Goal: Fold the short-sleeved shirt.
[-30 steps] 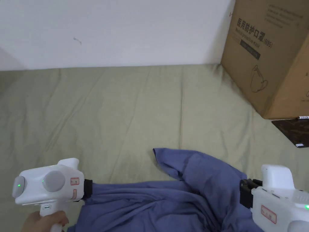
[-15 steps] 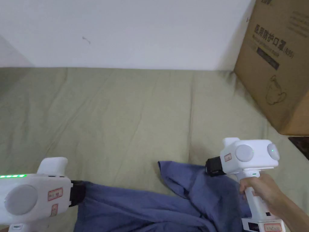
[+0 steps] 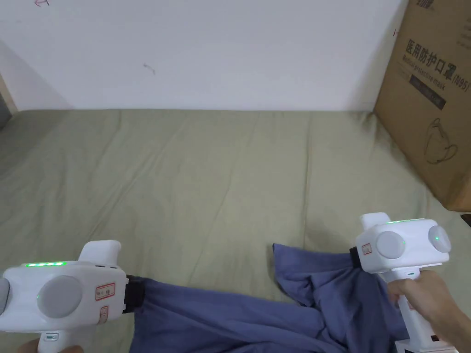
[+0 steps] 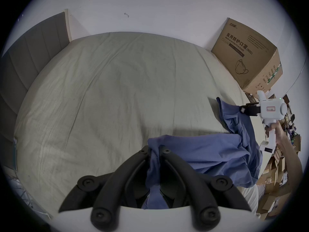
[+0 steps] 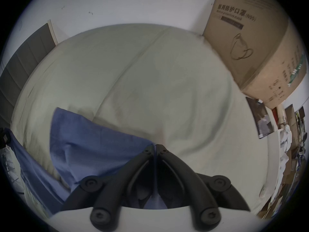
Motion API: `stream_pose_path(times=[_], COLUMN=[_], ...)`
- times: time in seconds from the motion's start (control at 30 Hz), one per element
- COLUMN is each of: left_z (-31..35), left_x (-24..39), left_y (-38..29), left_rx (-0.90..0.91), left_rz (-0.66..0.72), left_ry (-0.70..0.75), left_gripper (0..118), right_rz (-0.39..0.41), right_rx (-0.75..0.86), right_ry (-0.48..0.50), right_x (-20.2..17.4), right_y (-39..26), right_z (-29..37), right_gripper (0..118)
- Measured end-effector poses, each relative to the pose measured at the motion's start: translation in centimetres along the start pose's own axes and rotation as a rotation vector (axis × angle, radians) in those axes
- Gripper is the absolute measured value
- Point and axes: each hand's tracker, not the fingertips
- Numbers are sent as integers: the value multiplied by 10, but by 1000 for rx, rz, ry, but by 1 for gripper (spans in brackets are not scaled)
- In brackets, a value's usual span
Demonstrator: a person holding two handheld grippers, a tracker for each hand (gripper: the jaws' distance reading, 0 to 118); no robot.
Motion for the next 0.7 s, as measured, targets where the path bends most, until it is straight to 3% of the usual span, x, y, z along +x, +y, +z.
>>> stream_pose_path(times=[0.4,0.57,0.7], left_z=[110,177,225], left_x=[-4,7,22], left_y=[41,52,62], left_rx=[172,278,356], left_rz=[-52,-62,-108], left_ry=[86,70,88], left_gripper=[8,8,8], right_rz=[-211,-339,-331], right_rx=[297,426,472], right_ry=[-33,55,39], right_x=[106,141,140], right_y=[19,13,21], right_z=[197,272,318], right_gripper=[1,1,1])
